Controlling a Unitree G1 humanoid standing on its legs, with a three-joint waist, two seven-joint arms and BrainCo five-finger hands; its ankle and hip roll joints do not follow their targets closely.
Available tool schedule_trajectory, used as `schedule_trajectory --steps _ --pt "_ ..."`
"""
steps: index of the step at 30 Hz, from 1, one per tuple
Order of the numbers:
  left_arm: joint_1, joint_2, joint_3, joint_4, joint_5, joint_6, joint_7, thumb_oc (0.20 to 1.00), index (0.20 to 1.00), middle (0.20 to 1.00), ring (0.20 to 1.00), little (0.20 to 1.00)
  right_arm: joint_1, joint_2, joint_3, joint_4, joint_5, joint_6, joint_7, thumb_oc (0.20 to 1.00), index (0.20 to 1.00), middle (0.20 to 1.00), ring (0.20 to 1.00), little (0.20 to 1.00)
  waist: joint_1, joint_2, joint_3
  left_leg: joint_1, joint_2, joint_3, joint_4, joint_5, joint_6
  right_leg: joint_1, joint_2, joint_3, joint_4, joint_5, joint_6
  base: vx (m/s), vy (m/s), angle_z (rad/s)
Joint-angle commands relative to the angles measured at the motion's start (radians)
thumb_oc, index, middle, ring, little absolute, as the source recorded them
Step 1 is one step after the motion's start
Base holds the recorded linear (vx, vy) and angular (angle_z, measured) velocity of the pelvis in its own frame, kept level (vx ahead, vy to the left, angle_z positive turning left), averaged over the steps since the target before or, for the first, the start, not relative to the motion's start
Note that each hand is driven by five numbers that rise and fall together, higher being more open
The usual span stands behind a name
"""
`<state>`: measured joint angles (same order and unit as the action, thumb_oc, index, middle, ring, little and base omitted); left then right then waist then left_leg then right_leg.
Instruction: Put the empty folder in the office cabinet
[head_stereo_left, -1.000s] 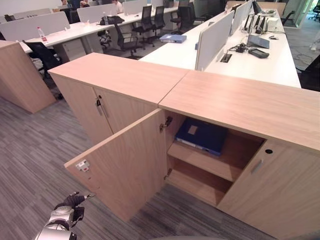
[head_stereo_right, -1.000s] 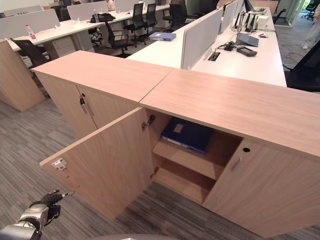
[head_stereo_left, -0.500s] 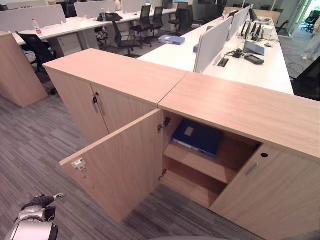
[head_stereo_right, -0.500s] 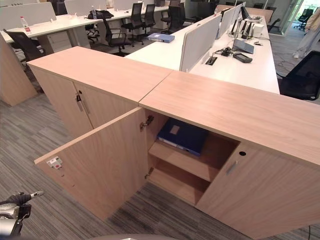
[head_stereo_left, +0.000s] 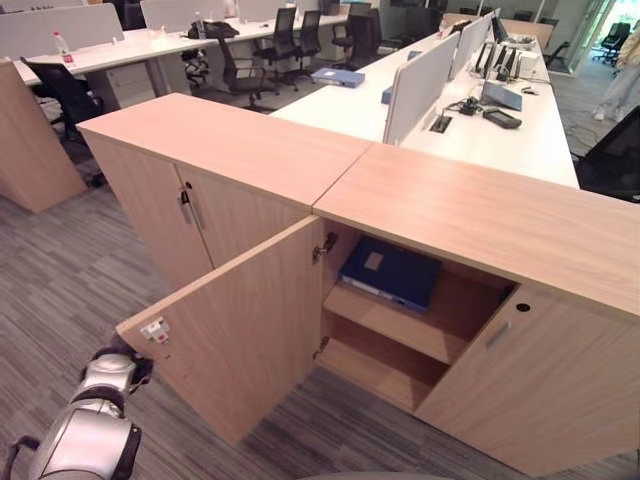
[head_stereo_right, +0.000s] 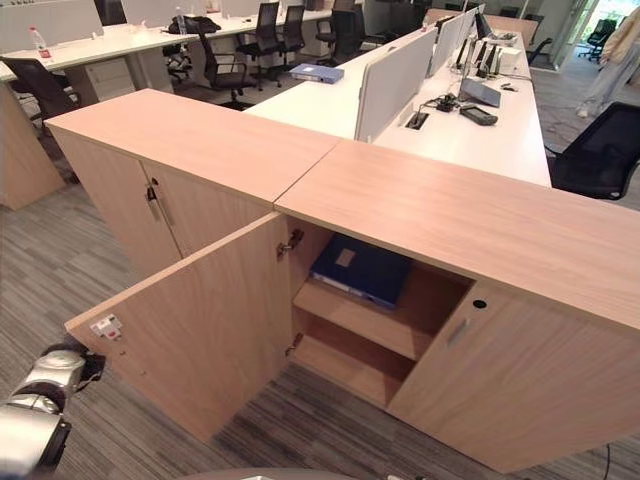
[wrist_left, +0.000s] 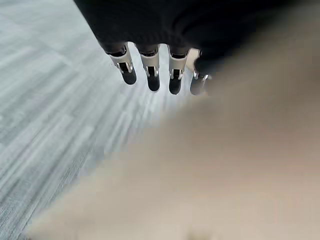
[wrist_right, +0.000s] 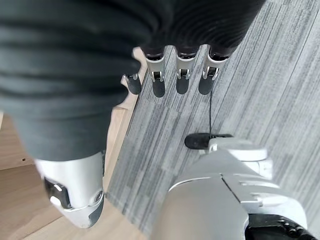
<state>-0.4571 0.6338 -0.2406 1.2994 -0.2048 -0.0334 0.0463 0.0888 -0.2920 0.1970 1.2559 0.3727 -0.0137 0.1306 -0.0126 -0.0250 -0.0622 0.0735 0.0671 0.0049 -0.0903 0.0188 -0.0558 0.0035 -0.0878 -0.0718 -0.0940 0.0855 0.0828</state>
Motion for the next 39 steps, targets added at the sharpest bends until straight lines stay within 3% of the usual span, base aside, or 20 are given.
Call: schedule_trajectory --steps 1,5,8,10,13,16,20,22,27,33,36,37,38,39 --pt "-0.147 -0.033 -0.019 0.009 0.088 -0.041 0.012 1.0 1.0 1.0 1.0 1.0 -0.049 0.021 0.034 0.02 0.011 -0.016 -0.01 1.0 1.0 1.0 1.0 1.0 -0.025 -0.023 0.01 -0.027 -0.004 -0.029 0.003 -0.052 -0.006 0.016 -0.028 -0.005 0.007 -0.081 0.081 -0.01 0.022 0.05" --pt "-0.267 -0.064 -0.129 -0.026 0.154 -0.046 0.039 1.0 1.0 1.0 1.0 1.0 -0.059 0.016 0.038 0.016 0.015 -0.016 -0.018 1.0 1.0 1.0 1.0 1.0 -0.042 -0.031 0.017 -0.036 -0.003 -0.027 0.003 -0.05 -0.005 0.006 -0.028 -0.005 0.007 -0.074 0.084 -0.02 0.012 0.14" --pt "-0.297 -0.125 -0.201 -0.191 0.192 -0.053 0.063 1.0 1.0 1.0 1.0 1.0 -0.064 0.028 0.032 0.024 0.028 -0.018 -0.027 1.0 1.0 1.0 1.0 1.0 -0.046 -0.038 0.024 -0.045 -0.005 -0.03 0.003 -0.048 -0.003 0.0 -0.03 -0.009 0.007 -0.07 0.085 -0.02 0.008 0.13" --pt "-0.222 -0.204 -0.254 -0.46 0.199 -0.065 0.044 1.0 1.0 1.0 1.0 1.0 -0.075 0.038 0.015 0.032 0.032 -0.02 -0.042 1.0 1.0 1.0 1.0 1.0 -0.042 -0.038 0.034 -0.052 -0.009 -0.04 0.003 -0.049 0.001 0.0 -0.033 -0.016 0.007 -0.07 0.085 -0.02 0.018 0.13" --pt "-0.136 -0.282 -0.304 -0.585 0.172 -0.086 -0.016 1.0 1.0 1.0 1.0 1.0 -0.09 0.046 0.005 0.039 0.028 -0.023 -0.055 1.0 1.0 1.0 1.0 1.0 -0.04 -0.037 0.042 -0.05 -0.013 -0.042 0.003 -0.053 0.006 0.0 -0.035 -0.017 0.007 -0.071 0.085 -0.01 0.025 0.15" --pt "-0.016 -0.385 -0.43 -0.716 0.082 -0.094 -0.116 1.0 1.0 1.0 1.0 1.0 -0.135 0.059 0.0 0.047 0.041 -0.028 -0.077 1.0 1.0 1.0 1.0 1.0 -0.036 -0.033 0.053 -0.048 -0.016 -0.049 0.003 -0.062 0.014 0.001 -0.037 -0.02 0.007 -0.074 0.086 0.0 0.019 0.11" --pt "0.022 -0.391 -0.507 -0.801 0.044 -0.087 -0.169 1.0 1.0 1.0 1.0 1.0 -0.157 0.064 0.006 0.06 0.047 -0.029 -0.086 1.0 1.0 1.0 1.0 1.0 -0.032 -0.03 0.063 -0.049 -0.018 -0.054 0.003 -0.064 0.018 0.001 -0.037 -0.022 0.007 -0.076 0.088 0.0 0.011 -0.14" --pt "0.059 -0.337 -0.568 -0.932 0.012 -0.083 -0.237 1.0 1.0 1.0 1.0 1.0 -0.169 0.058 0.006 0.081 0.043 -0.03 -0.092 1.0 1.0 1.0 1.0 1.0 -0.022 -0.027 0.073 -0.056 -0.023 -0.065 0.003 -0.064 0.022 -0.002 -0.04 -0.028 0.007 -0.077 0.089 -0.02 0.027 -0.21" --pt "0.13 -0.288 -0.561 -0.978 -0.016 -0.069 -0.272 1.0 1.0 1.0 1.0 1.0 -0.176 0.055 -0.002 0.108 0.038 -0.022 -0.085 1.0 1.0 1.0 1.0 1.0 -0.003 -0.026 0.081 -0.068 -0.032 -0.077 0.003 -0.062 0.027 -0.006 -0.05 -0.039 0.007 -0.073 0.093 -0.03 0.034 -0.03" --pt "0.211 -0.293 -0.506 -0.923 -0.071 -0.046 -0.27 1.0 1.0 1.0 1.0 1.0 -0.193 0.063 -0.019 0.125 0.054 -0.009 -0.077 1.0 1.0 1.0 1.0 1.0 0.011 -0.023 0.085 -0.081 -0.05 -0.082 0.003 -0.061 0.038 -0.02 -0.066 -0.047 0.007 -0.06 0.103 -0.04 0.069 0.08" --pt "0.265 -0.332 -0.434 -0.788 -0.086 -0.024 -0.242 1.0 1.0 1.0 1.0 1.0 -0.203 0.077 0.001 0.111 0.042 0.005 -0.068 1.0 1.0 1.0 1.0 1.0 0.018 -0.021 0.088 -0.086 -0.066 -0.077 0.003 -0.062 0.05 -0.03 -0.078 -0.041 0.007 -0.048 0.11 -0.05 0.1 -0.03" --pt "0.282 -0.388 -0.379 -0.599 -0.106 -0.01 -0.2 1.0 1.0 1.0 1.0 1.0 -0.203 0.092 0.012 0.102 0.033 0.014 -0.059 1.0 1.0 1.0 1.0 1.0 0.018 -0.025 0.086 -0.084 -0.078 -0.071 0.003 -0.063 0.057 -0.033 -0.089 -0.036 0.007 -0.038 0.114 -0.03 0.075 -0.07" --pt "0.281 -0.391 -0.379 -0.595 -0.106 -0.012 -0.2 1.0 1.0 1.0 1.0 1.0 -0.203 0.091 0.013 0.102 0.033 0.015 -0.059 1.0 1.0 1.0 1.0 1.0 0.018 -0.024 0.086 -0.084 -0.078 -0.071 0.003 -0.063 0.057 -0.033 -0.089 -0.035 0.007 -0.038 0.114 -0.05 0.109 -0.05" --pt "0.281 -0.421 -0.335 -0.475 -0.125 -0.007 -0.179 1.0 1.0 1.0 1.0 1.0 -0.199 0.097 0.018 0.101 0.031 0.023 -0.056 1.0 1.0 1.0 1.0 1.0 0.017 -0.026 0.085 -0.082 -0.084 -0.068 0.003 -0.062 0.06 -0.032 -0.094 -0.035 0.007 -0.033 0.116 -0.03 0.073 -0.02"
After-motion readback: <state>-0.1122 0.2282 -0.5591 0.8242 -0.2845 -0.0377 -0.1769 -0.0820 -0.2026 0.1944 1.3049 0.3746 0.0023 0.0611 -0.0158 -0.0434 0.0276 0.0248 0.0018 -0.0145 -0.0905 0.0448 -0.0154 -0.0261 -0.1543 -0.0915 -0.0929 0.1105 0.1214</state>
